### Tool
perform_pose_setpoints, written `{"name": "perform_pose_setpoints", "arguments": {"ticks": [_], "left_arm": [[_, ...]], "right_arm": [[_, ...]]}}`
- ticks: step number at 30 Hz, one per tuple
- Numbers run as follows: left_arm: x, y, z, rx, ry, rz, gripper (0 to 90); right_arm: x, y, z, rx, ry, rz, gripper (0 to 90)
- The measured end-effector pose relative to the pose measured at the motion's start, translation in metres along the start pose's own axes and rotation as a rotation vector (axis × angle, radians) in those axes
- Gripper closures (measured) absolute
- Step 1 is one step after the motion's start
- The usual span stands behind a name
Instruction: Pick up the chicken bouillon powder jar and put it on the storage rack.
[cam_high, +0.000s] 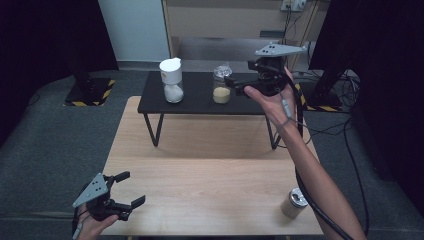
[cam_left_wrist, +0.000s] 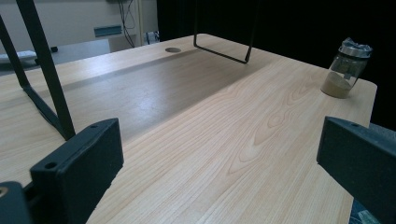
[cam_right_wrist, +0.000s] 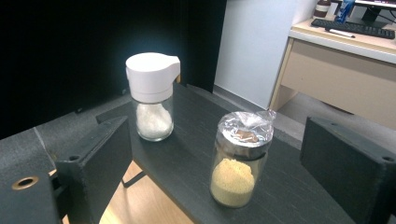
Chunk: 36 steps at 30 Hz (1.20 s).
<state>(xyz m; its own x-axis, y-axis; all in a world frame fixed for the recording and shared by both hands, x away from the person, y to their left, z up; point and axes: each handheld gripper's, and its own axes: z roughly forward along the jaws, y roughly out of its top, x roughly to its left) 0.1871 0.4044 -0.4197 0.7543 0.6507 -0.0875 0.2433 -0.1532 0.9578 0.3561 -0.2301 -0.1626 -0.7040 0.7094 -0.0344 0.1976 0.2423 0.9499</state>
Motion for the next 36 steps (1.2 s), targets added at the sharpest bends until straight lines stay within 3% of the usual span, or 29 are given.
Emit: {"name": "perform_pose_setpoints", "arguments": {"ticks": [20,36], "left_arm": [[0.0,0.0,0.001,0.004,0.001,0.002,0.0],[-0.001,0.001,0.001,0.005,0.004,0.0,0.0]], "right_arm": [[0.014,-0.033,-0.051,-0.043,0.083,-0.074,9.7],[0.024,-0.067,-0.082,-0.046,0.127,-0.088,9.7]]}}
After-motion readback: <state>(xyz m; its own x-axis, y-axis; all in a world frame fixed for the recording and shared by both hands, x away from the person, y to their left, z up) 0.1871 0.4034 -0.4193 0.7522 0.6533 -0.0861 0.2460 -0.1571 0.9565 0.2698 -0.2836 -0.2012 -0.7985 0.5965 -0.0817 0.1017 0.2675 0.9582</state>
